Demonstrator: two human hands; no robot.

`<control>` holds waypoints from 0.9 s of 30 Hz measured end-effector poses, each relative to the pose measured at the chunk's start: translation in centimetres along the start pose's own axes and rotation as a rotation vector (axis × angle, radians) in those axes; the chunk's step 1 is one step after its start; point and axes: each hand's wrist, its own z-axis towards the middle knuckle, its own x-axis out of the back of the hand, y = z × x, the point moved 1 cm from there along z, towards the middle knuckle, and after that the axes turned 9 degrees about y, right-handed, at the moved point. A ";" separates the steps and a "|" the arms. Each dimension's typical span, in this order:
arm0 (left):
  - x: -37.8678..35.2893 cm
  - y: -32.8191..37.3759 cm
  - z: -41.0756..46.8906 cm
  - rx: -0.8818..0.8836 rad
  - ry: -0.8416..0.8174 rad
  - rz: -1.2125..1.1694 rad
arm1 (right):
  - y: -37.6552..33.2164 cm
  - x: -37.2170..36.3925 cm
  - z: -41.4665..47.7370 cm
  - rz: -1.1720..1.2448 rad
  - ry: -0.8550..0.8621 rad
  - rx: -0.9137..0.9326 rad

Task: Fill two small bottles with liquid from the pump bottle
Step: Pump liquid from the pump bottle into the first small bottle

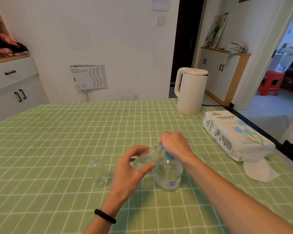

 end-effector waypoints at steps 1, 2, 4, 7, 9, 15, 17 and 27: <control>0.0 0.0 -0.1 0.002 -0.001 0.001 | 0.0 0.0 -0.1 0.001 0.001 -0.005; -0.1 -0.1 -0.1 0.003 0.000 0.002 | 0.0 0.0 -0.1 0.000 0.003 -0.009; -0.1 -0.1 -0.1 0.002 0.002 0.000 | -0.1 0.0 -0.2 -0.001 0.008 -0.014; 0.0 -0.1 -0.1 -0.004 0.003 0.006 | -0.1 0.1 -0.3 0.008 0.000 -0.018; 0.1 -0.1 0.0 -0.005 0.005 0.011 | -0.3 0.2 -0.1 0.021 -0.022 -0.022; 0.2 0.3 0.3 0.006 0.005 -0.023 | -1.0 1.0 0.5 0.012 -0.071 0.001; 0.1 0.4 0.4 0.004 0.002 -0.025 | -0.9 0.9 0.5 0.018 -0.072 -0.018; 0.0 -0.1 0.1 0.005 0.002 0.008 | 0.2 -0.1 0.3 0.060 -0.062 -0.043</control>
